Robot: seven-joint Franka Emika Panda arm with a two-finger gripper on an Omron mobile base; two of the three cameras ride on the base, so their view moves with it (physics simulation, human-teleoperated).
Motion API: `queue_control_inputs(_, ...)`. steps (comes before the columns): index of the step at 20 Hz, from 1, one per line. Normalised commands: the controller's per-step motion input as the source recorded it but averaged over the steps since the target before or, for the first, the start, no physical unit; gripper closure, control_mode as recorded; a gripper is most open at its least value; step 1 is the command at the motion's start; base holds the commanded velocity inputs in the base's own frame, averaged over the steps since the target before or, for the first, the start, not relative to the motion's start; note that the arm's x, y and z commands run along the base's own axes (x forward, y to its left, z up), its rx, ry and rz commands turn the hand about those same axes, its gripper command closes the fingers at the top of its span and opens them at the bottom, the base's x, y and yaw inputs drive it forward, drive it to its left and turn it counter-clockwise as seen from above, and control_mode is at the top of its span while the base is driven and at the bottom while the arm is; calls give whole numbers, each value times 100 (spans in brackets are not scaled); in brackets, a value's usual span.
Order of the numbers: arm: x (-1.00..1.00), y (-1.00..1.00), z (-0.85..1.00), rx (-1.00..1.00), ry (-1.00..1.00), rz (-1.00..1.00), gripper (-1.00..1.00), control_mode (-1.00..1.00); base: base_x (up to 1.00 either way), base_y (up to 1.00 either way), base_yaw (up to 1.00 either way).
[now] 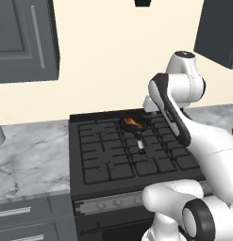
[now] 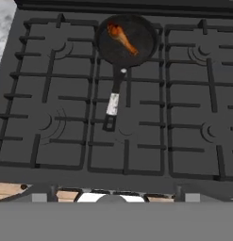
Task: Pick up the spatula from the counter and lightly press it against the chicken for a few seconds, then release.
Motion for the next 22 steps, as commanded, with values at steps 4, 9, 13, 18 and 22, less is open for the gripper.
queue_control_inputs(4, -26, -6, 7, -4, -11, 5, -100, -100, 0, 0, 0)
queue_control_inputs(9, -43, -21, 0, -8, -9, 1, -100, -100, 0, 0, 0)
queue_control_inputs(13, -45, -29, 0, -7, -5, 0, -100, -100, 0, 0, 0)
queue_control_inputs(18, -42, -37, 4, -1, -3, 0, -100, -100, 0, 0, 0)
queue_control_inputs(22, -22, -34, 3, 0, 0, 0, -100, -100, 0, 0, 0)
